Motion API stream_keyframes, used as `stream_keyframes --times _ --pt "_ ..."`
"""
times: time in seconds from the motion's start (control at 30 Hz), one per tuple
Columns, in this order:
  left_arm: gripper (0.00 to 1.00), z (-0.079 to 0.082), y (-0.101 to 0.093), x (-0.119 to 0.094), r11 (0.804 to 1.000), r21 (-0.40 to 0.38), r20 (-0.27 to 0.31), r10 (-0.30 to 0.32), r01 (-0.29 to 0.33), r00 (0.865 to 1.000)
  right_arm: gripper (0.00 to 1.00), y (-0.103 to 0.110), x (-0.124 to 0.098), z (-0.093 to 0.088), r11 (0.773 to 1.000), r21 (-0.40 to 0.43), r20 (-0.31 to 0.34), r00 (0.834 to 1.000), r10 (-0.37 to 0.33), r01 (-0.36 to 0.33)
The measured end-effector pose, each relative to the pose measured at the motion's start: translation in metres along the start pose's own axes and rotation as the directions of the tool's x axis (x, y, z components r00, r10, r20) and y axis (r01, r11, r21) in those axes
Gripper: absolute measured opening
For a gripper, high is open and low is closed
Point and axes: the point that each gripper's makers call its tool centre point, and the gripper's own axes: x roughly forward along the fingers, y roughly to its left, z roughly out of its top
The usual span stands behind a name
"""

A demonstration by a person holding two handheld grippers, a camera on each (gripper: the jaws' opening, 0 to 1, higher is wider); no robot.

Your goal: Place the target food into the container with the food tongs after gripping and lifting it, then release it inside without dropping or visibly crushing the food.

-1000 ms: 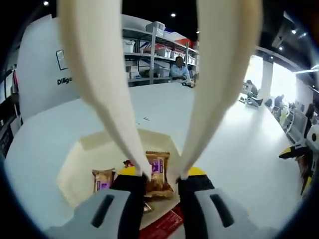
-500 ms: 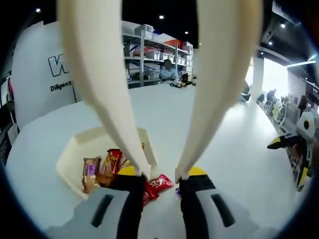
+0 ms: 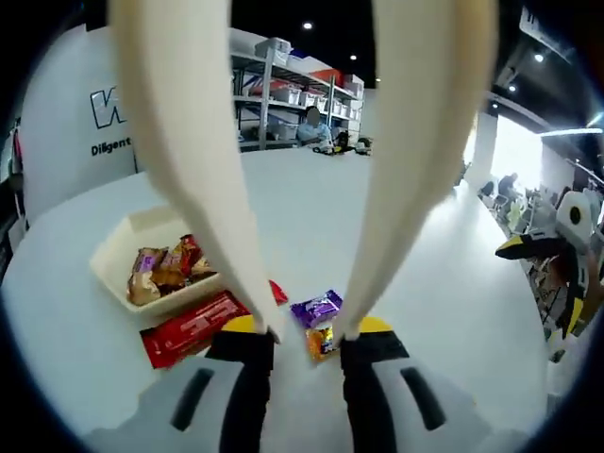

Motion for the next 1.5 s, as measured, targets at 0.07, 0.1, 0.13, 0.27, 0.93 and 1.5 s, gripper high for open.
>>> stream_keyframes --times 0.07,0.1,0.13,0.27,0.93,1.5 --pt "0.27 -0.004 -0.001 0.002 1.0 -0.001 -0.009 -0.008 0.008 1.0 0.99 0.0 -0.002 0.002 1.0 -0.002 0.006 1.0 -0.003 0.003" --pt "0.27 -0.005 -0.002 0.002 1.0 0.0 -0.004 -0.013 0.013 1.0 0.99 0.0 -0.004 0.003 1.0 0.0 0.009 1.0 -0.003 0.003" --pt "0.27 -0.006 -0.002 0.003 1.0 -0.008 -0.002 -0.019 0.019 1.0 0.99 0.0 -0.004 0.003 1.0 0.001 0.012 1.0 -0.005 0.005" --pt "0.27 -0.013 -0.007 0.005 0.999 -0.03 -0.011 -0.031 0.031 0.999 0.99 -0.002 -0.007 0.004 1.0 0.001 0.014 1.0 -0.012 0.012" --pt "0.28 -0.019 -0.058 -0.011 0.994 0.001 -0.008 -0.109 0.109 0.994 0.99 0.004 -0.011 0.005 1.0 -0.007 0.022 1.0 -0.005 0.005" --pt "0.29 -0.008 -0.037 0.008 0.994 0.08 0.002 -0.074 0.074 0.997 0.99 -0.002 -0.016 -0.002 1.0 0.0 0.002 1.0 -0.016 0.016"
